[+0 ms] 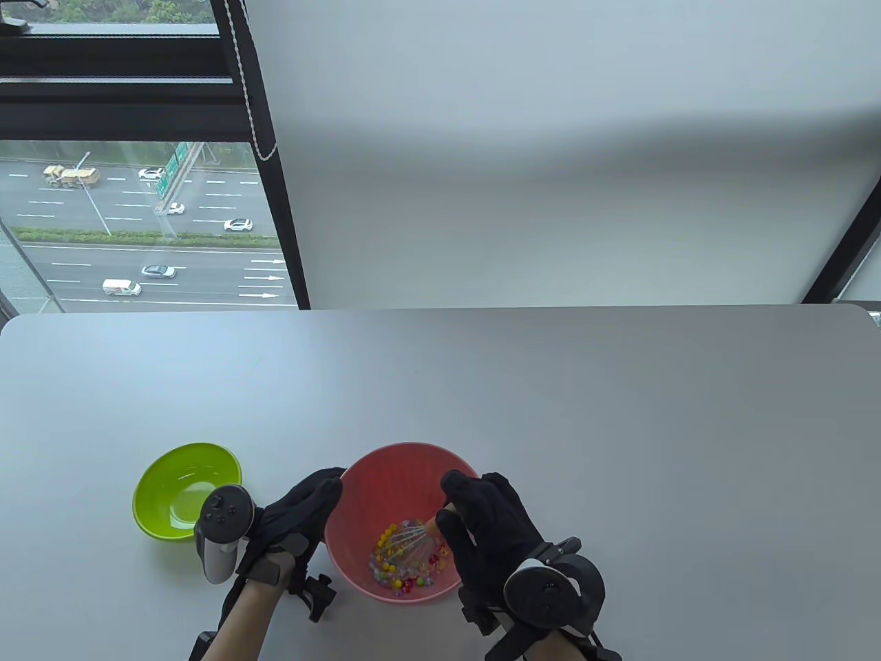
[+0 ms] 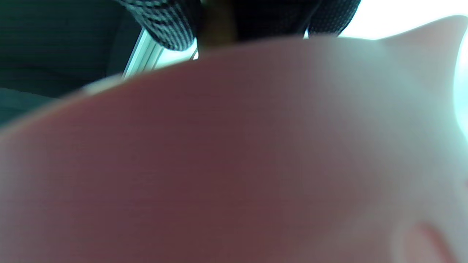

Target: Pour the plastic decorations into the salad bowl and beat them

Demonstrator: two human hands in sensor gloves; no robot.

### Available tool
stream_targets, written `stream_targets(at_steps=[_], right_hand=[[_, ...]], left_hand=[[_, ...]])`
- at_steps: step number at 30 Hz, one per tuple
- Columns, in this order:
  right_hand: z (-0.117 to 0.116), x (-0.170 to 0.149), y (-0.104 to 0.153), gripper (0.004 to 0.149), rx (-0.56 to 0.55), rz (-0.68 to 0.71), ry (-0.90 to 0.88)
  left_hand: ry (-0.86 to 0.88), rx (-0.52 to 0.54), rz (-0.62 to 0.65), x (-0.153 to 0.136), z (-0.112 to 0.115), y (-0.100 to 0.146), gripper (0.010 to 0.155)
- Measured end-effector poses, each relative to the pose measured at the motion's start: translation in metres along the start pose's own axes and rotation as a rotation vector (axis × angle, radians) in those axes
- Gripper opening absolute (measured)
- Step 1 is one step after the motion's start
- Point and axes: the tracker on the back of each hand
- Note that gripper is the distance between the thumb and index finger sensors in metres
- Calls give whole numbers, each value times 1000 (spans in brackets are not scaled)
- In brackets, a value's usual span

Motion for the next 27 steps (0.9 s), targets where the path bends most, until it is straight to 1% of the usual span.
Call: stream_targets(at_steps=[5, 8, 11, 17, 21, 27], right_hand=[[-1, 1, 1, 64, -19, 15, 54], [-2, 3, 0, 71, -9, 21, 100], [-2, 4, 0, 75, 0, 18, 99], [-6, 8, 3, 71, -8, 63, 152], [-7, 12, 4, 68, -17, 123, 263], [-5, 13, 4, 62, -14, 143, 286]], left_hand=[[0, 0, 0, 0, 0, 0, 67], [-1, 1, 0, 0, 0, 0, 67], [-1, 2, 0, 0, 0, 0, 67], [0, 2, 0, 0, 0, 0, 67], [0, 1, 0, 0, 0, 0, 67], [0, 0, 0, 0, 0, 0, 67]])
Point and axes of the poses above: the tracker on the back of each hand, its own x axis roughly to the thumb side, its own y axis roughly from the fingertips to the wrist, z = x × y, and after that the axes turned 3 degrees about x, right-handed
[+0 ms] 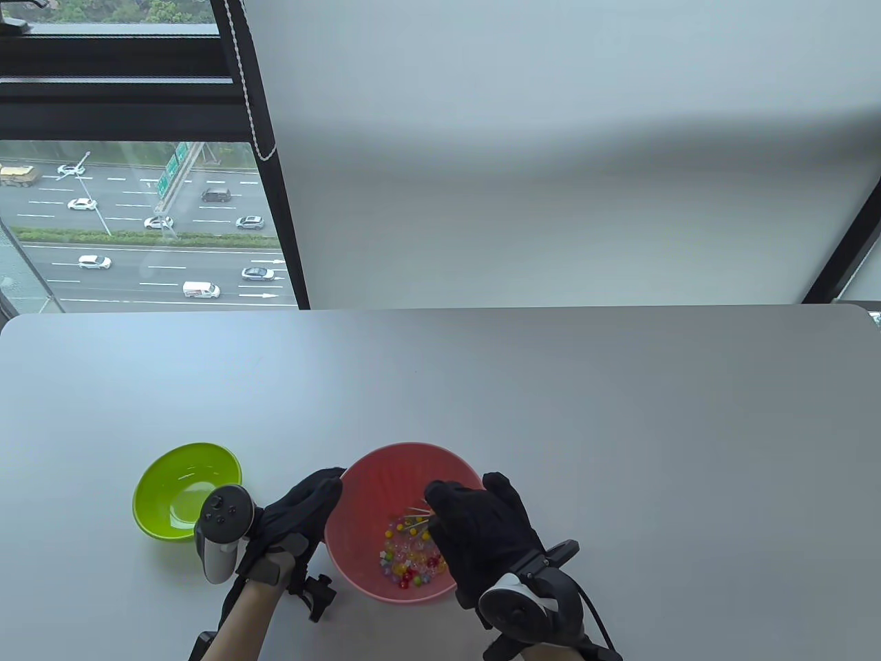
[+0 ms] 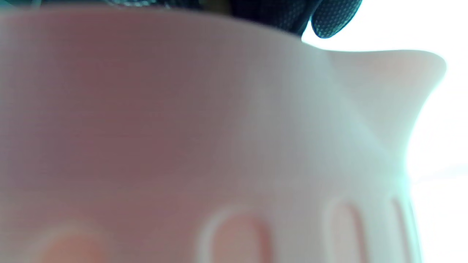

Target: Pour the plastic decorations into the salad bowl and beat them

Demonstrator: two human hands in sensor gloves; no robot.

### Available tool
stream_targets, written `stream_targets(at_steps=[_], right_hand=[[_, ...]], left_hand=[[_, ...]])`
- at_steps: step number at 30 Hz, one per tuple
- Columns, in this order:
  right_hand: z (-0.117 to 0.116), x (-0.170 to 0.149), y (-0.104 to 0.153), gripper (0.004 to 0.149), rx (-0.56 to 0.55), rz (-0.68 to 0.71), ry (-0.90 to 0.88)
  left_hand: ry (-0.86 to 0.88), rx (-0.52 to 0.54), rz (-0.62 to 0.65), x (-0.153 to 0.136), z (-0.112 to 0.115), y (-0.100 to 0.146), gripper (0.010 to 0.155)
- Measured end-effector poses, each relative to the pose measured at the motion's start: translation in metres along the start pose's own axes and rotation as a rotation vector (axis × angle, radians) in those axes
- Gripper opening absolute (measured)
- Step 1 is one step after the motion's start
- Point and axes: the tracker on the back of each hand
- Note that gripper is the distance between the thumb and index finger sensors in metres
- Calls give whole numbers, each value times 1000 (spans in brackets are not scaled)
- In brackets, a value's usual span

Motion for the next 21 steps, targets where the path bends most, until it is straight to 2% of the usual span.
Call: stream_targets(at_steps=[7, 12, 17, 21], right_hand=[[5, -3, -1, 61, -16, -12, -21], [8, -10, -1, 60, -28, -72, -118], [-2, -18, -2, 60, 51, -187, -339], [-4, -17, -2, 61, 59, -180, -316]], left_hand=[[2, 1, 0, 0, 0, 0, 67], [3, 0, 0, 0, 0, 0, 67], [4, 0, -1, 0, 0, 0, 67], [4, 0, -1, 0, 0, 0, 67]])
Point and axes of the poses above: the tracker on the back of each hand, its own x axis roughly to the thumb side, its own y axis roughly from the fingertips to the wrist, z = x × y, and after that the axes turned 3 degrees about x, right-handed
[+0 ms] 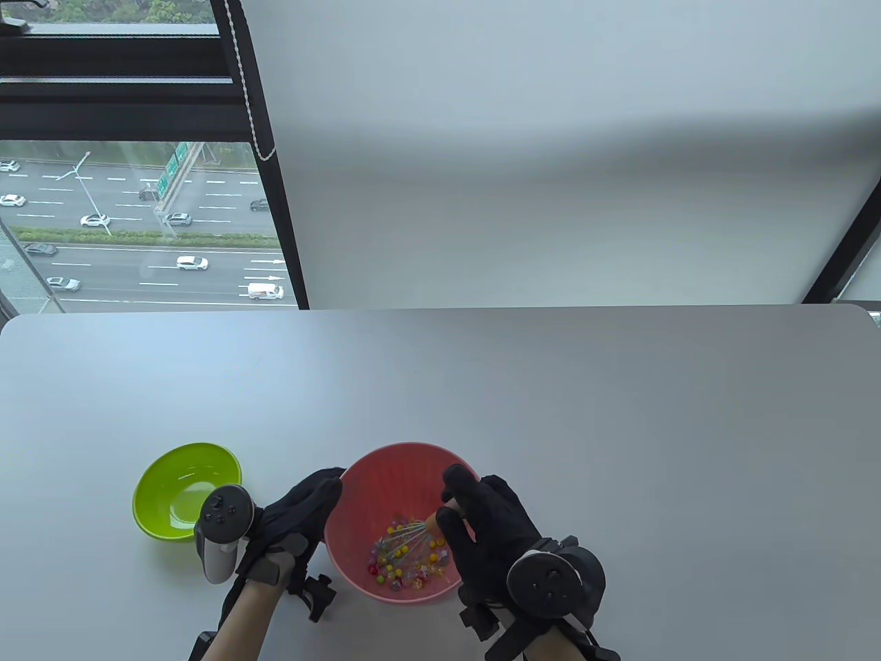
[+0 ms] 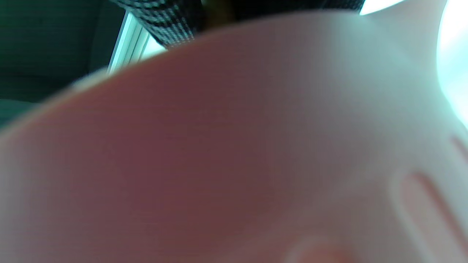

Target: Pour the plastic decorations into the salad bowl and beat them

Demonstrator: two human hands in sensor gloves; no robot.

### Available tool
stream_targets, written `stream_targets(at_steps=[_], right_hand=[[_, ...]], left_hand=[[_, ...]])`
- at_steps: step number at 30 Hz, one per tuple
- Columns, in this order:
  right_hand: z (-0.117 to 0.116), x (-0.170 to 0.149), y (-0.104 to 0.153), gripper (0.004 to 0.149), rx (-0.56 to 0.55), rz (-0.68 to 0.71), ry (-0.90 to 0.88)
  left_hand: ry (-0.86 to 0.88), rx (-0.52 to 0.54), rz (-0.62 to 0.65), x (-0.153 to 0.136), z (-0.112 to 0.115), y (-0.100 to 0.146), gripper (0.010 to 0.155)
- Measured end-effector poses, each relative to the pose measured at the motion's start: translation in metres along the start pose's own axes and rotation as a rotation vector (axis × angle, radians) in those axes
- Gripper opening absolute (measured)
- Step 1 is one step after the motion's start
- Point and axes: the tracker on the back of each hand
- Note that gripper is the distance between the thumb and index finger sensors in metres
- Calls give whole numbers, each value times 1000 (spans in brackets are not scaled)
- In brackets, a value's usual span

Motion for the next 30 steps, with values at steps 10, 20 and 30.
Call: stream_targets(at_steps=[10, 20, 30], right_hand=[[-2, 12, 3, 58, -29, 110, 195], [1, 13, 3, 56, -47, 147, 255], [12, 13, 3, 52, -90, 146, 257]], left_hand=[[-1, 0, 0, 0, 0, 0, 67], [-1, 0, 1, 0, 0, 0, 67], [-4, 0, 2, -1, 0, 0, 67]])
Point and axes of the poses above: the tracker on the back of each hand, its own x axis roughly to the thumb side, its own y axis roughly from the fingertips to the wrist, z = x × y, and after that the axes turned 3 degrees about x, right-handed
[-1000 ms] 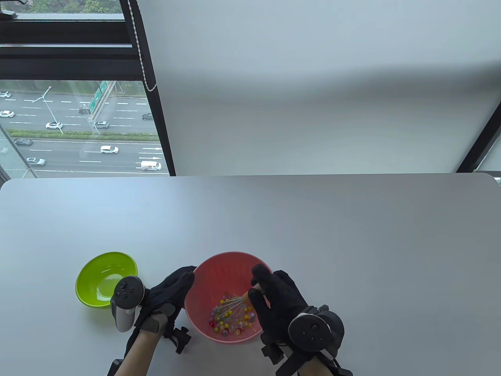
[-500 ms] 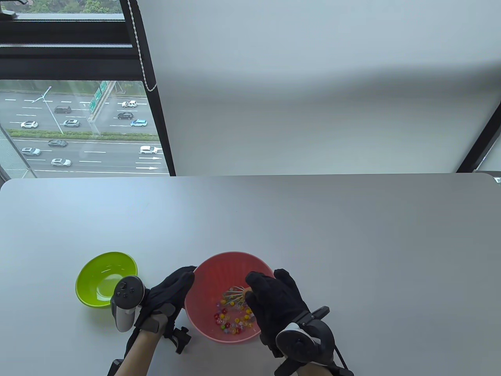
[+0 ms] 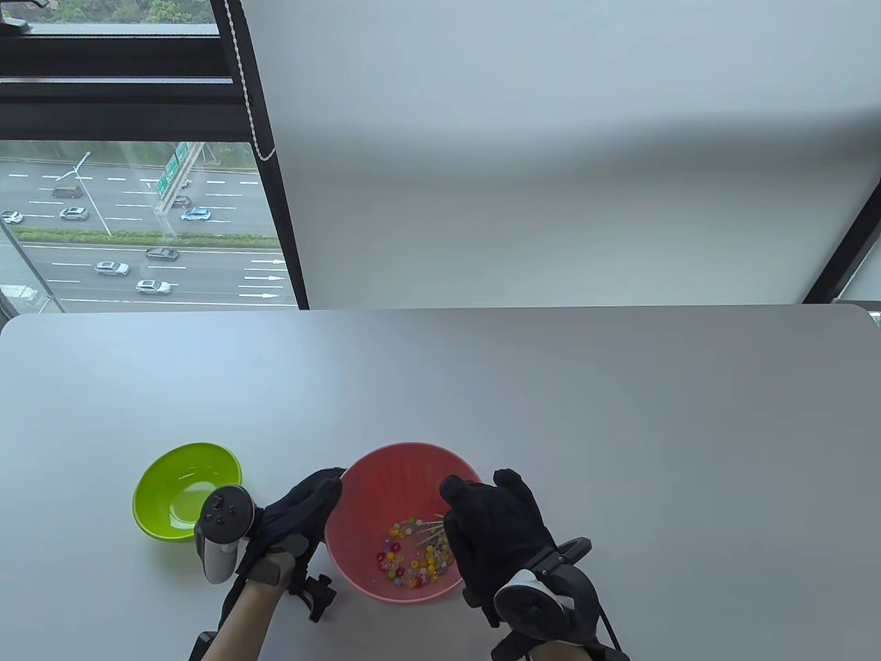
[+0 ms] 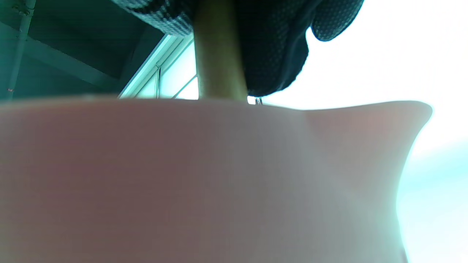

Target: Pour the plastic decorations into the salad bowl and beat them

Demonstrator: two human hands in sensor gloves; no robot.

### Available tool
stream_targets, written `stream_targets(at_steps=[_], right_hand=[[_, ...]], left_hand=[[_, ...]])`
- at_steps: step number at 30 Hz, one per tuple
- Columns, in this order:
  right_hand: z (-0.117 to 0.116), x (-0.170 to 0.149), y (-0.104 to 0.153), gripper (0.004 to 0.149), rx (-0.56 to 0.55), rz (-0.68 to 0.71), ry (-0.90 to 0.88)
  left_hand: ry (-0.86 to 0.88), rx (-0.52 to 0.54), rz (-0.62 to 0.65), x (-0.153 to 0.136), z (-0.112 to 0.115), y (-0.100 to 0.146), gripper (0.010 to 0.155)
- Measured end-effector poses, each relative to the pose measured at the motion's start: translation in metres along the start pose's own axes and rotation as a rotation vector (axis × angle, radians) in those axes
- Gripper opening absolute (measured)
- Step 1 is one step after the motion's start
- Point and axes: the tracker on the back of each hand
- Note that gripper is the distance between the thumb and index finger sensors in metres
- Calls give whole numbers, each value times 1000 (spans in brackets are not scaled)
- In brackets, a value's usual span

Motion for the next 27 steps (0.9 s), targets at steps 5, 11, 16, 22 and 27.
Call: stream_targets(at_steps=[5, 11, 16, 22, 27], right_hand=[[1, -4, -1, 52, 1, -45, -78], [-11, -10, 0, 53, 69, -123, -231], [-14, -8, 0, 54, 69, -108, -170], [-14, -6, 1, 52, 65, -69, -95], [-11, -5, 1, 52, 39, -36, -25]], left_hand=[[1, 0, -1, 0, 0, 0, 67], [3, 0, -1, 0, 0, 0, 67], [3, 0, -1, 0, 0, 0, 67], [2, 0, -1, 0, 0, 0, 67], [2, 0, -1, 0, 0, 0, 68]])
Point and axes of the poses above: the tracker on the back of each hand, its own x axis roughly to the thumb side, its own y axis roughly from the fingertips to the wrist, z = x × y, and after that the axes turned 3 degrees about x, right-handed
